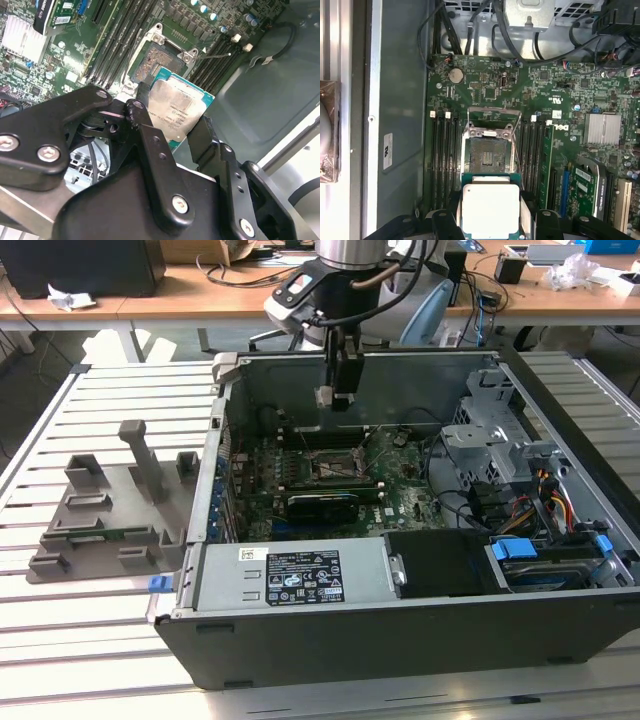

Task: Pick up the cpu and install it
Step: 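Place the cpu into insertion slot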

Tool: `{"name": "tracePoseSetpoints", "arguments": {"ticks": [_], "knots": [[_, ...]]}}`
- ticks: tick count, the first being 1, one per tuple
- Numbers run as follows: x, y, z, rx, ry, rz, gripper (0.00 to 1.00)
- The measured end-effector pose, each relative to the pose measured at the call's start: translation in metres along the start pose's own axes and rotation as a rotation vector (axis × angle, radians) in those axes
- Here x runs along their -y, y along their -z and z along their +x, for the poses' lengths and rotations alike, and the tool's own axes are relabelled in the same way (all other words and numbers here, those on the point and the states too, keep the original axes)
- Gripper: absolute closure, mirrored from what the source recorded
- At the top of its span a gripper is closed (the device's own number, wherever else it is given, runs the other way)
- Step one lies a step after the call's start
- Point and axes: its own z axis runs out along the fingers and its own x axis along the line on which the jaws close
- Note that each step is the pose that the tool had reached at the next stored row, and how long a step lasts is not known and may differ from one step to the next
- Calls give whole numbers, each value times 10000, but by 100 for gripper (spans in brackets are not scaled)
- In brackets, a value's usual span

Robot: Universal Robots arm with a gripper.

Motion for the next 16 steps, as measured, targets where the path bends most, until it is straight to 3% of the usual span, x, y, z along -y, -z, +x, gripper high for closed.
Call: {"name": "tracePoseSetpoints", "arguments": {"ticks": [16], "knots": [[0, 0, 0, -49, -1143, -3, 45]]}}
